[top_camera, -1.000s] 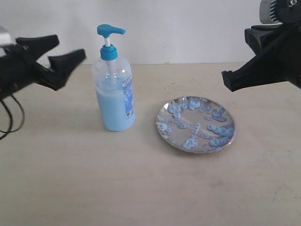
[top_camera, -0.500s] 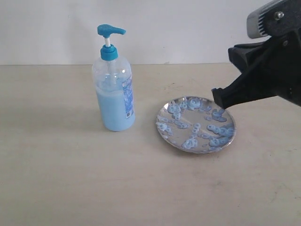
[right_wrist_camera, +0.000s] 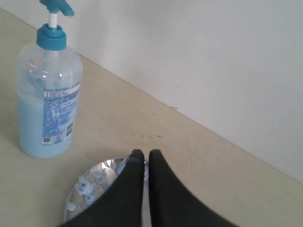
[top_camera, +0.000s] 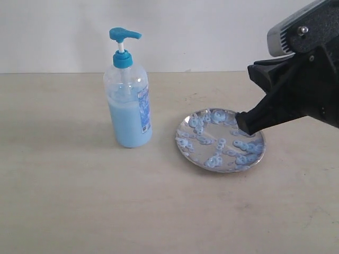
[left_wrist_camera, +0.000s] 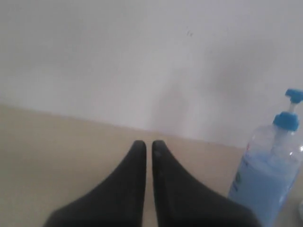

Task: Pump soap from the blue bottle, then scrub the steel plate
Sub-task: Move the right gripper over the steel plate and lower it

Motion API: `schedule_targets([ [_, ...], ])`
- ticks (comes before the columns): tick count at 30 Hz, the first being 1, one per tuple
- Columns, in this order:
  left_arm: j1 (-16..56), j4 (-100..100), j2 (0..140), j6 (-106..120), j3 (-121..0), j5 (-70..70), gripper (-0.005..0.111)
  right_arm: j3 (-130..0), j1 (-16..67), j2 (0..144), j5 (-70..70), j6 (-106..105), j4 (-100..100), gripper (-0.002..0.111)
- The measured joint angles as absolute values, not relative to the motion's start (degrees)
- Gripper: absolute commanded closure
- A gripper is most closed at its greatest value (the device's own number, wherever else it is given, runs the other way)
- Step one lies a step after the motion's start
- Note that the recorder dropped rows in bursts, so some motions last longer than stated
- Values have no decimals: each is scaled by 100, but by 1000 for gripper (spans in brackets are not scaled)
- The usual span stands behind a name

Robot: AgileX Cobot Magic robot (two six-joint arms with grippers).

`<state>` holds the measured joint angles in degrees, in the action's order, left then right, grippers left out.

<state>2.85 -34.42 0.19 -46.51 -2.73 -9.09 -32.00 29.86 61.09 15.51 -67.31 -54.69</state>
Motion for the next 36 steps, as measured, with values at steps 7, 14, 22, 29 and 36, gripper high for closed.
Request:
schedule_targets([
  [7, 285, -3273, 19, -4943, -23, -1579, 103, -3200, 2986, 6109, 1399, -6731, -5490, 109],
  [14, 285, -2268, 19, -4974, -23, -1617, 103, -3457, 2860, 5993, 2147, -6475, -5834, 109],
  [22, 285, -1489, 19, -4984, -23, -1628, 103, -5577, 954, 8686, -2508, -5172, -6272, 109],
  [29, 285, -1477, 19, -4984, -23, -1628, 103, -6987, 620, 10201, -5592, -1877, -1228, 109],
  [36, 285, -1477, 19, -4984, -23, -1628, 103, -8528, 529, 11098, -6196, -1188, -406, 109],
])
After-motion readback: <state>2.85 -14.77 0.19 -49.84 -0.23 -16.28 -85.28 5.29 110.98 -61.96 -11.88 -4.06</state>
